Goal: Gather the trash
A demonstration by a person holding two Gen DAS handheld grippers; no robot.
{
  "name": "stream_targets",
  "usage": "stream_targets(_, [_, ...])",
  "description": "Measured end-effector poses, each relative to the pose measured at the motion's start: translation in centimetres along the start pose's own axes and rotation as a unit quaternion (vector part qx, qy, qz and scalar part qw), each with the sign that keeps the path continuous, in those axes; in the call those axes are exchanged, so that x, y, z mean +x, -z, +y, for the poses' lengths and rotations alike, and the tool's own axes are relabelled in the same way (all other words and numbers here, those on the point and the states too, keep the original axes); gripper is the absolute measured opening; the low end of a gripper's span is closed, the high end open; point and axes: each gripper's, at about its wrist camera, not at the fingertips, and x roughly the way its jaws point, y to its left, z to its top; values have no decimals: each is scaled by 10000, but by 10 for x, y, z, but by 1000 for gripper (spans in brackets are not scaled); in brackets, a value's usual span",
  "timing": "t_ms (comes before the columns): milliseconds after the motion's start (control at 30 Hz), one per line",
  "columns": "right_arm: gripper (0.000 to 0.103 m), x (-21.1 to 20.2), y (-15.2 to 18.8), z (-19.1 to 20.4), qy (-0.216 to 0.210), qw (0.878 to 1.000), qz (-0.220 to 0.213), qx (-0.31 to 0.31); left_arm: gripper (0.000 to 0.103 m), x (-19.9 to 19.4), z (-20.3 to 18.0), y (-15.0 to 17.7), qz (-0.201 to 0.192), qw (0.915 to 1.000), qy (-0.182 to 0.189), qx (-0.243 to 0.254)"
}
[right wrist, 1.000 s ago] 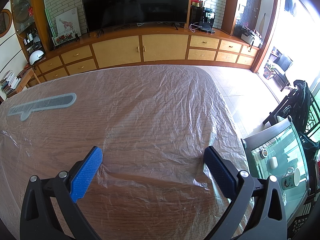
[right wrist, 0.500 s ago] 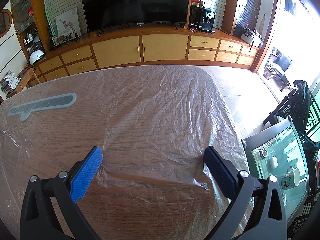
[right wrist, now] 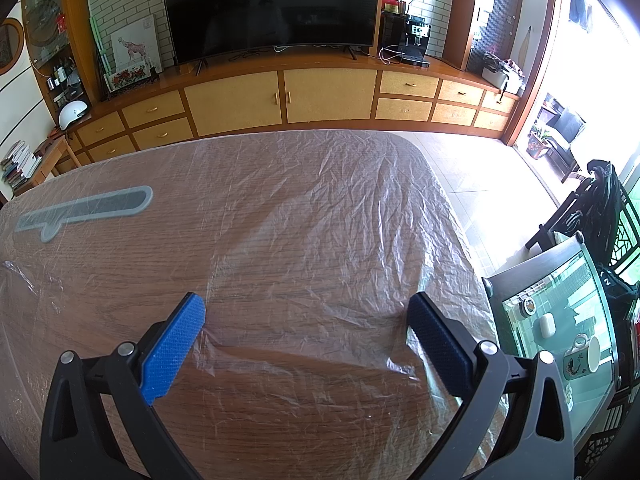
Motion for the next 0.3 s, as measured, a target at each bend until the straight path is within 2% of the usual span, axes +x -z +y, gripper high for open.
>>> stream_targets(300, [99, 0, 0, 0, 0, 10000, 0, 0, 102, 0, 0, 0, 1, 10000, 8, -7])
